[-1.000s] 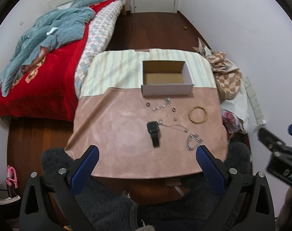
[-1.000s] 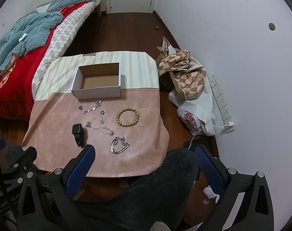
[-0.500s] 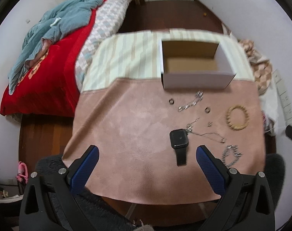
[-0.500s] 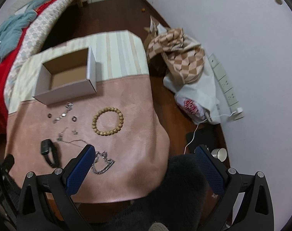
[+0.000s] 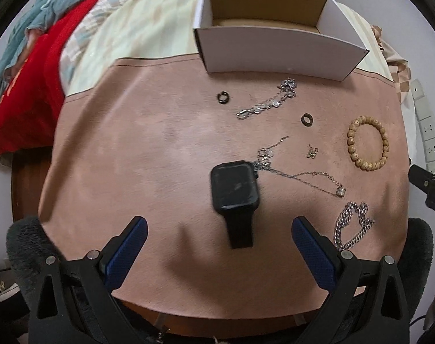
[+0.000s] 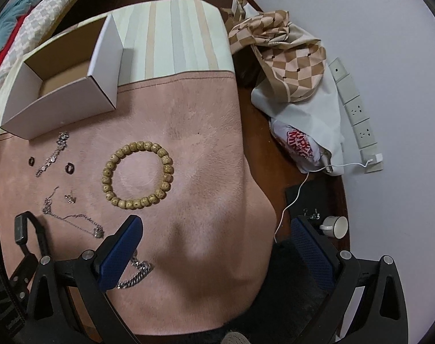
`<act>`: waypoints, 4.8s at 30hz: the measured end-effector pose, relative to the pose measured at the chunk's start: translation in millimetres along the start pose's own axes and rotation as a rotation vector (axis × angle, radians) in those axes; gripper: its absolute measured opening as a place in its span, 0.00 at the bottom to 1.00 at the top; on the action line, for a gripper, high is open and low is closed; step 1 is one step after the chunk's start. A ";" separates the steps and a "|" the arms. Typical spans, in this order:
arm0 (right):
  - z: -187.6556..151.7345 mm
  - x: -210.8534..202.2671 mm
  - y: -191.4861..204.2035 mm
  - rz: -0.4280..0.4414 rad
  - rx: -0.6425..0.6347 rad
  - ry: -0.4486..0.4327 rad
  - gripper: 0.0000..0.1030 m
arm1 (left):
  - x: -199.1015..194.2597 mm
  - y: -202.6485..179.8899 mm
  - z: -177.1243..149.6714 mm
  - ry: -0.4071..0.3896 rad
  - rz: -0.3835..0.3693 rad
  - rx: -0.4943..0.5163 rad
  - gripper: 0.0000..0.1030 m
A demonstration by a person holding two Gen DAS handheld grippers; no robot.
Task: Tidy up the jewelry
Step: 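Grasp the black smartwatch with the left gripper while the right gripper grasps the wooden bead bracelet, then carry the smartwatch and bead bracelet into the white box and release both, then withdraw both grippers from the box back over the table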
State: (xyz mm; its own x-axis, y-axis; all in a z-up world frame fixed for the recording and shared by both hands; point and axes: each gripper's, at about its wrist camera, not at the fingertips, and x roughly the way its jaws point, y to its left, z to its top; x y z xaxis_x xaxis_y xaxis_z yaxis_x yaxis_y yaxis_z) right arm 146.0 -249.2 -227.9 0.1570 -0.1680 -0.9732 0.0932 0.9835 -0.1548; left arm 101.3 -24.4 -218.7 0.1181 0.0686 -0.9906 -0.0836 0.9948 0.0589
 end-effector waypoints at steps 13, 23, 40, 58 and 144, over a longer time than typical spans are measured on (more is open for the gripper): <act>12.4 29.7 3.5 0.059 0.025 0.038 0.94 | 21.7 -9.1 21.3 -0.043 -0.018 0.069 0.29; 16.8 46.5 21.8 0.134 0.014 0.025 0.55 | 20.0 -5.1 33.7 -0.077 0.021 0.088 0.29; 20.3 32.8 21.6 0.171 0.025 -0.008 0.09 | 4.3 0.4 41.6 -0.139 0.009 0.075 0.29; 86.3 -133.1 52.9 0.345 -0.108 -0.281 0.09 | -99.7 18.5 113.1 -0.329 -0.119 0.051 0.29; -15.2 -251.0 70.8 0.158 -0.110 -0.533 0.99 | -198.3 84.3 -0.3 -0.590 0.016 -0.071 0.99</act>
State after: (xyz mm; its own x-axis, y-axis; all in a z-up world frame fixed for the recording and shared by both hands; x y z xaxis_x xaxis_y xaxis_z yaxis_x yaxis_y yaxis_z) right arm 98.2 -136.3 2.9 0.6384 -0.0008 -0.7697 -0.0700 0.9958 -0.0591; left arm 70.5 45.8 -17.3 0.6443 0.1342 -0.7529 -0.1536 0.9871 0.0445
